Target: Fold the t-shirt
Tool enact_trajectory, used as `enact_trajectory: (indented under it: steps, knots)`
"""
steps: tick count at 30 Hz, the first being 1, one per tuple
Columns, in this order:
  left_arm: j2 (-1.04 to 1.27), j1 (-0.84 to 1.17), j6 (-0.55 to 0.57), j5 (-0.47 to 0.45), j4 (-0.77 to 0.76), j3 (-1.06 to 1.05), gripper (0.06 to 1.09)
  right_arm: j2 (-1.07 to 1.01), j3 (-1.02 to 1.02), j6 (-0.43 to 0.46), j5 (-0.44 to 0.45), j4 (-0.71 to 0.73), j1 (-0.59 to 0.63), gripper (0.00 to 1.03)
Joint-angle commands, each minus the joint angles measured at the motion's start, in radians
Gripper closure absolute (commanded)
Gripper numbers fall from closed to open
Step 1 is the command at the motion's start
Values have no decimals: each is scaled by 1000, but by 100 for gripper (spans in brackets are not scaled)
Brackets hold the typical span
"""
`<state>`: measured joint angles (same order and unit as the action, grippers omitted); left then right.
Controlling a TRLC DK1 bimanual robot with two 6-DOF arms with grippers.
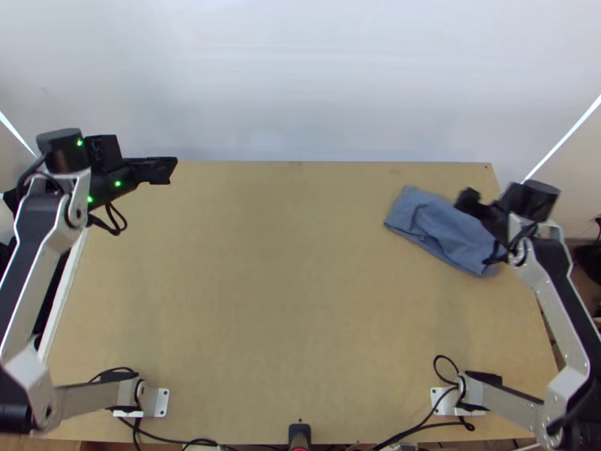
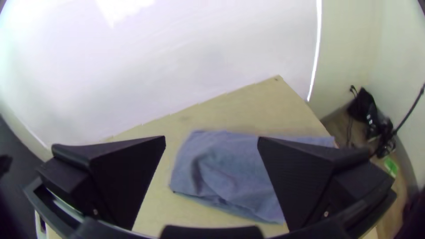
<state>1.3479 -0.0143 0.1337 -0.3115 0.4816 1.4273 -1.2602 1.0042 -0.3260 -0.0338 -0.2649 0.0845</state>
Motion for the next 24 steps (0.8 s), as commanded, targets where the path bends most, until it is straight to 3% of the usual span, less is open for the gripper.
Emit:
enact_trajectory:
  steps: [1, 6, 11, 18, 24]
  knots:
    - [-205, 80, 6, 213, -218, -189, 10, 163, -32, 197, 103, 150, -246, 4]
    - [-475, 88, 1, 402, -396, -435, 10, 386, -53, 205, 101, 158, -262, 4]
    - [-840, 66, -74, 448, -733, -815, 10, 662, -205, 235, 101, 299, -262, 4]
    - [-1136, 13, -154, 460, -778, -1064, 10, 998, -572, 306, 97, 595, -290, 4]
    - [-1349, 0, -192, 460, -778, -1239, 10, 1082, -731, 304, 97, 610, -330, 4]
